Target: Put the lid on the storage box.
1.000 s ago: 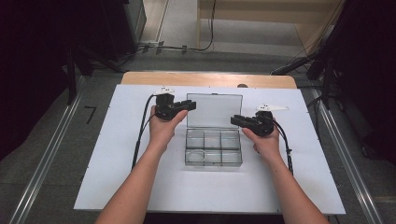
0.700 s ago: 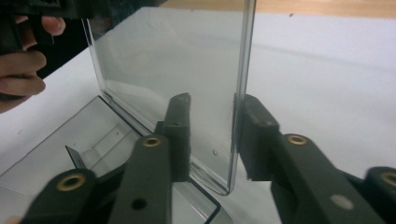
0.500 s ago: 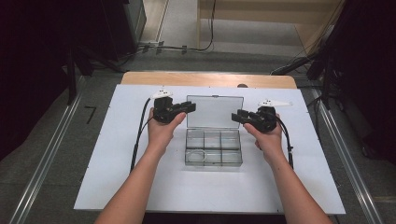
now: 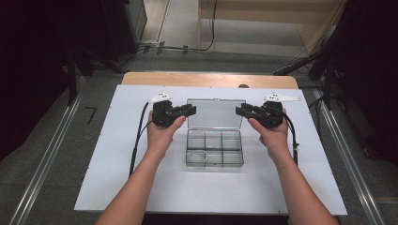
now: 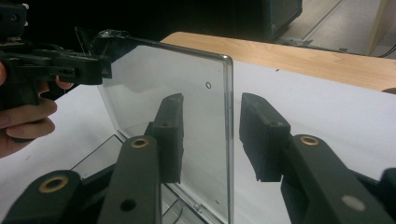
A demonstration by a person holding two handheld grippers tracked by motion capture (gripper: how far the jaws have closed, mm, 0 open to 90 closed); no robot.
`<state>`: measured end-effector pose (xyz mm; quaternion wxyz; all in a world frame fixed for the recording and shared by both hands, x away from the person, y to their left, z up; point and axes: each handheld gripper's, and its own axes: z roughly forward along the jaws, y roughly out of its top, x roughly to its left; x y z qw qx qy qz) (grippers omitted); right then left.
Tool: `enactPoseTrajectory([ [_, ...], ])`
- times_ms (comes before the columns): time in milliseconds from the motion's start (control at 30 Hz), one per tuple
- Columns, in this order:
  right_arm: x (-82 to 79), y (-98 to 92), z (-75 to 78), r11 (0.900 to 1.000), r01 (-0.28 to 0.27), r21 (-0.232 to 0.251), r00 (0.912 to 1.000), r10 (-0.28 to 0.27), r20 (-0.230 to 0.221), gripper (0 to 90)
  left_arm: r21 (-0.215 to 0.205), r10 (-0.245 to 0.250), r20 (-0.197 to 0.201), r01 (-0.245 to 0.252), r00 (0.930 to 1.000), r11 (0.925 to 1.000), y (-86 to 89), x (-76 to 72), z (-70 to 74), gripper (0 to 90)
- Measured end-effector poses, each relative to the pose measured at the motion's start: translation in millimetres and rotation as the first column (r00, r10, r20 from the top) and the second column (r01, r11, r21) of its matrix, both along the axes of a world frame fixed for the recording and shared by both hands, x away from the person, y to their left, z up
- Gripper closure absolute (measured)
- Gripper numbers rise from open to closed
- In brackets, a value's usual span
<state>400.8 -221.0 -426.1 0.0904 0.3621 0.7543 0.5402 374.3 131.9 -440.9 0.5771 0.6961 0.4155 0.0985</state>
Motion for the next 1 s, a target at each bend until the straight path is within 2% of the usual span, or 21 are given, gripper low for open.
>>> enactPoseTrajectory([
  [333,-5.1,2.4,2.2,1.000,-0.017,-0.016,0.9998,0.017,0.011,65.9,0.003,-0.010,0.012,0.010,0.9999,0.9999,1.5,-6.4,-0.1,69.1],
  [533,-9.5,1.9,2.0,1.000,-0.018,-0.017,0.9996,0.019,0.019,66.0,0.004,-0.021,0.007,0.021,0.9998,0.9998,2.6,-8.6,0.3,68.4],
  [800,-16.6,1.5,2.8,0.999,-0.026,-0.026,0.9992,0.026,0.029,65.6,0.025,-0.035,-0.006,0.035,0.9994,0.9991,6.5,-15.9,1.8,61.4],
  [933,-20.3,1.0,2.5,0.999,-0.025,-0.025,0.9992,0.026,0.032,65.1,0.038,-0.017,-0.022,0.018,0.9996,0.9991,12.3,-21.7,0.9,60.4],
  [1000,-21.8,0.8,2.1,0.999,-0.025,-0.022,0.9992,0.026,0.032,65.0,0.030,-0.006,-0.022,0.007,0.9997,0.9995,16.4,-24.3,-0.2,60.5],
])
